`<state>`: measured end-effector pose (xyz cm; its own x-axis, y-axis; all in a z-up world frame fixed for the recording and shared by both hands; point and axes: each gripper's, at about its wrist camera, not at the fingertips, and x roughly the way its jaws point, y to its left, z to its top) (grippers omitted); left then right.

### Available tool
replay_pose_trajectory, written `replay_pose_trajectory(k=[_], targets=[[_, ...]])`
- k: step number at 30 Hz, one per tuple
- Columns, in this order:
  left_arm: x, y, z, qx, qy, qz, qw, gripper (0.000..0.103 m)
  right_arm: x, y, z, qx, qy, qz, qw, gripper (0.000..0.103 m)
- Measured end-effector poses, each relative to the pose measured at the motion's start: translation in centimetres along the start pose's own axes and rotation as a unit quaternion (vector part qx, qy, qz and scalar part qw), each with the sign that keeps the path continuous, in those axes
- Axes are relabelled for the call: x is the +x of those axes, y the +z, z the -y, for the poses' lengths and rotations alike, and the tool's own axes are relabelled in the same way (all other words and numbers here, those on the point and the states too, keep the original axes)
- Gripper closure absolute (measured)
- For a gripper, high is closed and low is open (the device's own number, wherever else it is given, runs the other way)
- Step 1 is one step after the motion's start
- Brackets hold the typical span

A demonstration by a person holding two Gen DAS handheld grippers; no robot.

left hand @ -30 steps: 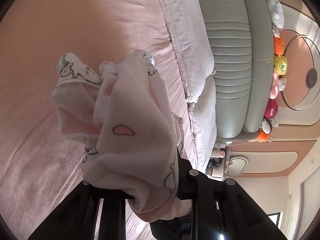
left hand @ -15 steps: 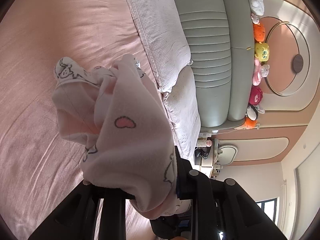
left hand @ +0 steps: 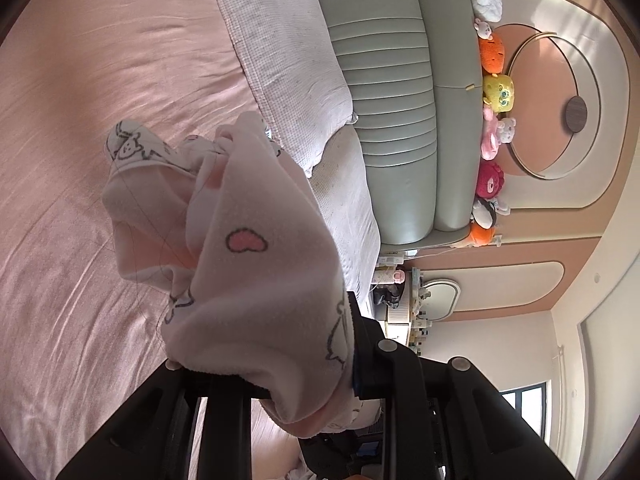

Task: Fold clothes
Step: 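Carry the lifted pink pants bundle with both grippers toward the clothes pile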

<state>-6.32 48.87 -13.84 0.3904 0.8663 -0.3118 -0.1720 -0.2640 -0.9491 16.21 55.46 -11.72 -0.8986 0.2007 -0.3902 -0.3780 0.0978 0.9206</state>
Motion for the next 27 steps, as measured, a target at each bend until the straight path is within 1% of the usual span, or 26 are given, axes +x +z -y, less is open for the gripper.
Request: replay_pose_trajectory(k=[4,9,12,15,22,25,27], targets=[[0.7,-0.7,2.3,0.018,-0.009,-0.012,0.9997,0.083,-2.1,0.5,-1.3,-0.010,0.009,0.013,1.000,0.083],[2.6,-2.6,5.4,0.039,-0.028,-0.028,0.9985,0.083,-6.2,2.0,-2.6,-0.027,0.017,0.032,0.999,0.083],[3.3,-4.6,7.2,0.048,-0.044,-0.029,0.9975,0.083,-9.0,3.0,-3.3,-0.039,0.023,0.041,0.998,0.083],[3.8,-6.8,8.7,0.055,-0.052,-0.031,0.9967,0.083,-12.1,3.6,-3.9,-0.050,0.028,0.051,0.997,0.083],[4.2,-12.1,12.5,0.095,-0.055,-0.039,0.9932,0.083,-19.0,3.9,-3.2,-0.045,0.059,0.069,0.995,0.083],[4.6,-14.5,14.0,0.110,-0.055,-0.050,0.9912,0.083,-22.1,4.0,-2.7,-0.041,0.074,0.076,0.994,0.083],[5.0,-16.0,15.1,0.122,-0.053,-0.059,0.9894,0.083,-24.1,4.2,-2.5,-0.042,0.076,0.085,0.993,0.083]])
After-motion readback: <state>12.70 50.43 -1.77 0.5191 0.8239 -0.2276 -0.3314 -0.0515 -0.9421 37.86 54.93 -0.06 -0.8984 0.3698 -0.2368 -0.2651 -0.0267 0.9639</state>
